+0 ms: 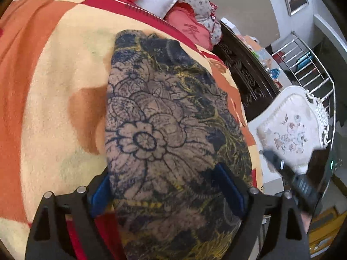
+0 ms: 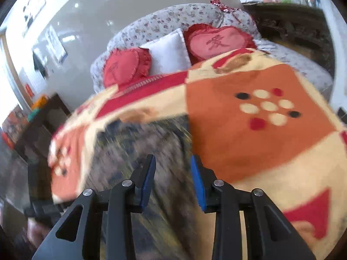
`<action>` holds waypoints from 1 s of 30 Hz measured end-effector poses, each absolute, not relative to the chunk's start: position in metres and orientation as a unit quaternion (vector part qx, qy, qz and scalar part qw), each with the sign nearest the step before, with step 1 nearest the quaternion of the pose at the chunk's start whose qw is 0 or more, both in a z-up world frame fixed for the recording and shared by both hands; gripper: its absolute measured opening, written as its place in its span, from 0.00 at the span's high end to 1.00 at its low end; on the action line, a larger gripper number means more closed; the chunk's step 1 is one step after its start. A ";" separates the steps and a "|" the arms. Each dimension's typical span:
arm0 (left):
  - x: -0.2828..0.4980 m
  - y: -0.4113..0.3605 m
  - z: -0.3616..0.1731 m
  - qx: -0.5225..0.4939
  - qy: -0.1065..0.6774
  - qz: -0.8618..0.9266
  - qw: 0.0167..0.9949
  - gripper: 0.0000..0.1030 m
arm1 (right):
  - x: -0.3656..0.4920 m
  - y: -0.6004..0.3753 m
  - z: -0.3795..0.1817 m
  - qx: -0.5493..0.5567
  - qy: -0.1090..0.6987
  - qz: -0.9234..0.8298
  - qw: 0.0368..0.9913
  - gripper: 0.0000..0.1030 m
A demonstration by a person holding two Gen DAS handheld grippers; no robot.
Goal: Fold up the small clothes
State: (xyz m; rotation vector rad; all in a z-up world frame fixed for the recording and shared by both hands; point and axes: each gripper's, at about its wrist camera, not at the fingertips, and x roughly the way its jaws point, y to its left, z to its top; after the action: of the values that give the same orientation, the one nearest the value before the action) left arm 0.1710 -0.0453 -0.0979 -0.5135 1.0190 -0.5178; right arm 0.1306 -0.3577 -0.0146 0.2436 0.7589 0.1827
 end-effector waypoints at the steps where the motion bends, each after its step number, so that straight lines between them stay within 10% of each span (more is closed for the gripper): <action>1: 0.171 -0.043 -0.097 -0.246 0.477 -0.241 0.809 0.15 | 0.123 -0.359 -0.016 0.103 0.371 0.084 0.919 0.54; 6: 0.167 -0.027 -0.101 -0.271 0.482 -0.203 0.808 0.68 | 0.098 -0.366 -0.029 0.048 0.376 0.067 0.923 0.54; 10: 0.160 -0.031 -0.094 -0.257 0.477 -0.177 0.822 0.79 | 0.099 -0.378 -0.037 0.076 0.390 0.063 0.915 0.54; 23: 0.148 0.046 -0.084 -0.226 0.473 -0.110 0.844 0.80 | 0.122 -0.378 -0.056 0.218 0.408 0.129 0.877 0.48; 30: 0.153 0.025 -0.087 -0.159 0.479 -0.089 0.859 0.62 | 0.160 -0.316 -0.061 0.212 0.421 0.210 0.856 0.34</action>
State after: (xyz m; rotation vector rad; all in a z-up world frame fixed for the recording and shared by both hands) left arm 0.1533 0.0245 -0.0872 -0.3348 1.0063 -0.1869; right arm 0.1605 -0.3158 -0.0612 0.4463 0.8848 0.4417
